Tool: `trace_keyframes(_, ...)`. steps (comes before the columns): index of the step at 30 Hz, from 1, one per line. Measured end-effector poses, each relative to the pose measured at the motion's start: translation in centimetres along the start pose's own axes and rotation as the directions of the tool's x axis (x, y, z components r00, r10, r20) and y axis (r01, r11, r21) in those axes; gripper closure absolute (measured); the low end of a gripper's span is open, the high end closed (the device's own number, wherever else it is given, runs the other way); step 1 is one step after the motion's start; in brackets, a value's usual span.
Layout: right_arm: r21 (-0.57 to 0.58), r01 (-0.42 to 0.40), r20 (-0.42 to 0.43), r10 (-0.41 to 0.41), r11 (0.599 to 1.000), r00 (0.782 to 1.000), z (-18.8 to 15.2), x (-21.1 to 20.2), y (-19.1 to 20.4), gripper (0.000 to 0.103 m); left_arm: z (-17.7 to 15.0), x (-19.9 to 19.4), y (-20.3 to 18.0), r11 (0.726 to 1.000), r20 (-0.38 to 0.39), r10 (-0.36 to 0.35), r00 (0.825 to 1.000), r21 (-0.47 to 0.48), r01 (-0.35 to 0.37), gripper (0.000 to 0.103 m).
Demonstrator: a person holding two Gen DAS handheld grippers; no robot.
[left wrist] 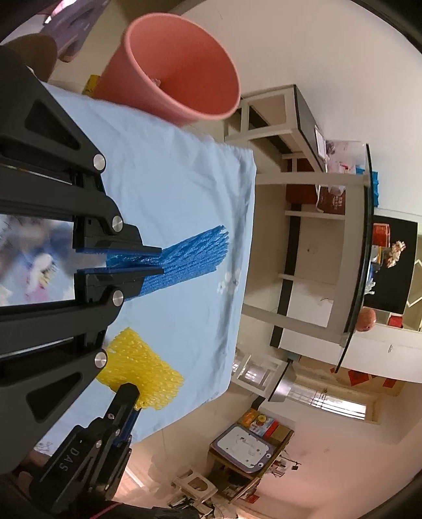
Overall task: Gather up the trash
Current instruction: 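Lift both foam nets and carry them toward the pink bucket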
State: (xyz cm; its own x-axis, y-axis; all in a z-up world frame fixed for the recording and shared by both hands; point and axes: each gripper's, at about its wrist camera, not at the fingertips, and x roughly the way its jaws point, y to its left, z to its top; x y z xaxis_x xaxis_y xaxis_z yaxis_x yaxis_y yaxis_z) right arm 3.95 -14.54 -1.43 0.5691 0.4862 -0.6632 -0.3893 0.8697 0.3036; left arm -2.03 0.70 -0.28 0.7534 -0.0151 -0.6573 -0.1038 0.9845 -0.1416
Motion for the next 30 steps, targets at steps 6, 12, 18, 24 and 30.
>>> trace_keyframes(6, -0.051, 0.014, 0.037, -0.012, 0.999, 0.999, -0.8, -1.5, 3.1, 0.090, -1.2, -2.7, 1.6, 1.000, 0.026, 0.011, 1.000, -0.023, -0.011, 0.098)
trace_keyframes(12, -0.089, 0.021, 0.061, -0.016, 0.996, 0.998, -1.6, -2.7, 5.8, 0.089, -2.3, -5.2, 2.9, 0.999, 0.058, 0.017, 0.998, -0.038, -0.015, 0.098)
trace_keyframes(18, -0.122, 0.027, 0.070, -0.018, 0.992, 0.997, -2.3, -3.7, 8.0, 0.089, -2.8, -6.9, 3.8, 0.998, 0.079, 0.017, 0.997, -0.059, -0.012, 0.098)
trace_keyframes(24, -0.140, 0.023, 0.068, -0.014, 0.990, 0.998, -2.4, -3.5, 9.4, 0.089, -3.2, -7.6, 4.6, 0.997, 0.090, 0.023, 0.996, -0.076, -0.016, 0.098)
trace_keyframes(30, -0.145, 0.017, 0.055, -0.009, 0.989, 0.998, -2.2, -2.5, 9.6, 0.089, -3.5, -7.2, 5.4, 0.995, 0.081, 0.026, 0.996, -0.095, -0.018, 0.098)
